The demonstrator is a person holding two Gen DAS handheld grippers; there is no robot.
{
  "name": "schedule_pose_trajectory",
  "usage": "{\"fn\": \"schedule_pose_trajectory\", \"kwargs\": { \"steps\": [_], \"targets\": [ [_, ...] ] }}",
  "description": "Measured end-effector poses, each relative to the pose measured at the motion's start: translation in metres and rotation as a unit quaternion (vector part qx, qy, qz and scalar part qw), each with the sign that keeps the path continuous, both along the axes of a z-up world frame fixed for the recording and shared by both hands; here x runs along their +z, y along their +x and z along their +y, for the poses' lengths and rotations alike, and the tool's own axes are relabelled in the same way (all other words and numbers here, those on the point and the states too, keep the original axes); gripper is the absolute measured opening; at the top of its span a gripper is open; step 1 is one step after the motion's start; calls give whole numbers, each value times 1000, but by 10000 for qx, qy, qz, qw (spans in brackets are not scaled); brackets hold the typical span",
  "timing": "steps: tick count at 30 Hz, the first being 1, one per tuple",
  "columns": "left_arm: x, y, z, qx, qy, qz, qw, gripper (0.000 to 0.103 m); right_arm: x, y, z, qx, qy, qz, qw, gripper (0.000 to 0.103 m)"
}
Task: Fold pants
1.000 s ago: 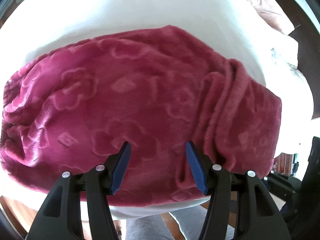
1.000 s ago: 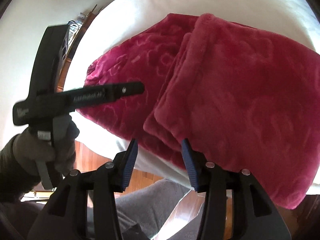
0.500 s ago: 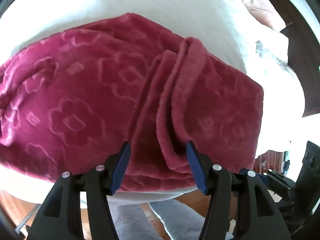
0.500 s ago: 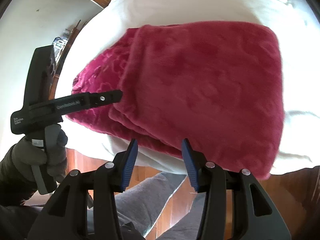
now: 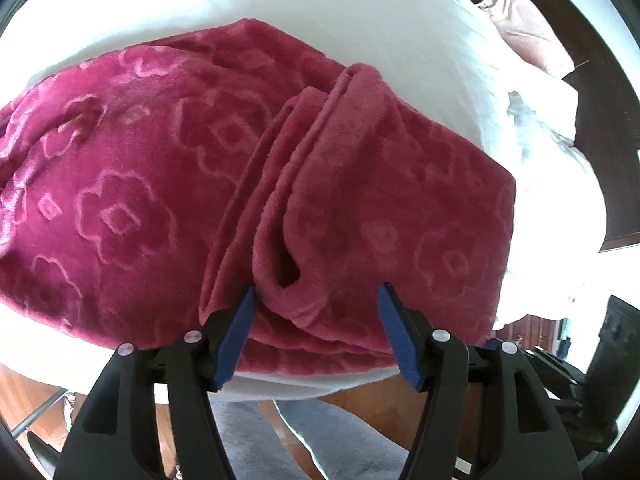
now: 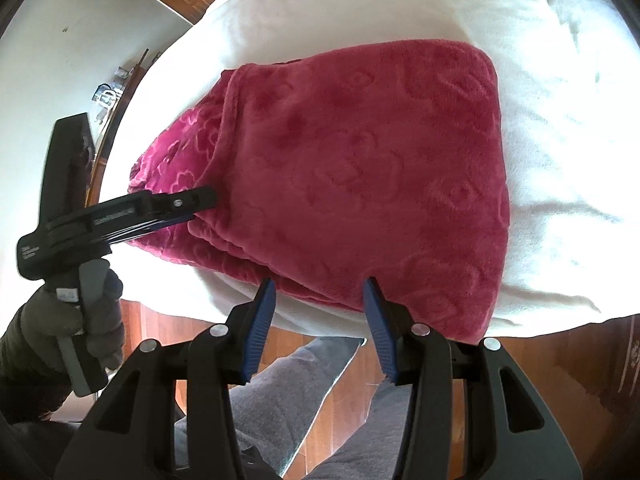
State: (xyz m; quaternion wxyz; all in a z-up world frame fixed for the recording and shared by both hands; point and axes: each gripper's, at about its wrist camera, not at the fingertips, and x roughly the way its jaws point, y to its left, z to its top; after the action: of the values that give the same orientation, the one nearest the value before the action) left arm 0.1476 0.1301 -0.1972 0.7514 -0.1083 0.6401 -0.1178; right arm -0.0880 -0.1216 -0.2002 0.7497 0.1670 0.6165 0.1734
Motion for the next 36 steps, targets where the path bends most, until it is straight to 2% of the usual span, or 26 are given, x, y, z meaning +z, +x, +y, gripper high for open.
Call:
{"fn": "schedule_pose_trajectory", "kwargs": {
  "steps": [2,3,4,5,8,12,17,20,23,24,29,31,36],
  "targets": [
    [-6,4,-2,5,84,22,10000,62,2,0,-1,37,-23,-31,10000,47],
    [-10,7,-2,17,47,79,10000,54,2,0,-1,50,-39,-40,10000,47],
    [-12,8,-1,44,-16,127,9999,27,2,0,-1,57,-56,-45,10000,47],
    [-13,8,1,92,0,178,9998,16,2,1,0,58,-71,-46,9999,47],
    [-9,2,11,292,-32,133,9995,12,2,1,-4,23,-103,-54,9999,47],
    [-5,-18,27,364,-22,97,9993,12,4,4,-10,-52,-118,-72,9999,47],
    [-28,-34,34,464,124,352,9982,13,3,12,-7,-69,-187,-83,9998,47],
    [-35,-26,36,529,61,423,9977,19,0,19,-8,-106,-347,-98,9993,47],
    [-28,-19,39,524,111,332,9980,35,-3,30,-16,-283,-473,-118,9984,47],
    [-24,-17,40,547,157,266,9980,44,-2,34,-19,-343,-495,-138,9981,47],
    [0,-3,40,563,50,-54,9984,49,1,60,-34,-679,-533,-255,9959,47],
    [1,6,35,468,19,-121,9988,53,-1,70,-34,-718,-551,-266,9955,47],
    [-9,36,17,235,102,-127,9996,54,-13,87,-27,-725,-737,-209,9944,47]
  ]
}}
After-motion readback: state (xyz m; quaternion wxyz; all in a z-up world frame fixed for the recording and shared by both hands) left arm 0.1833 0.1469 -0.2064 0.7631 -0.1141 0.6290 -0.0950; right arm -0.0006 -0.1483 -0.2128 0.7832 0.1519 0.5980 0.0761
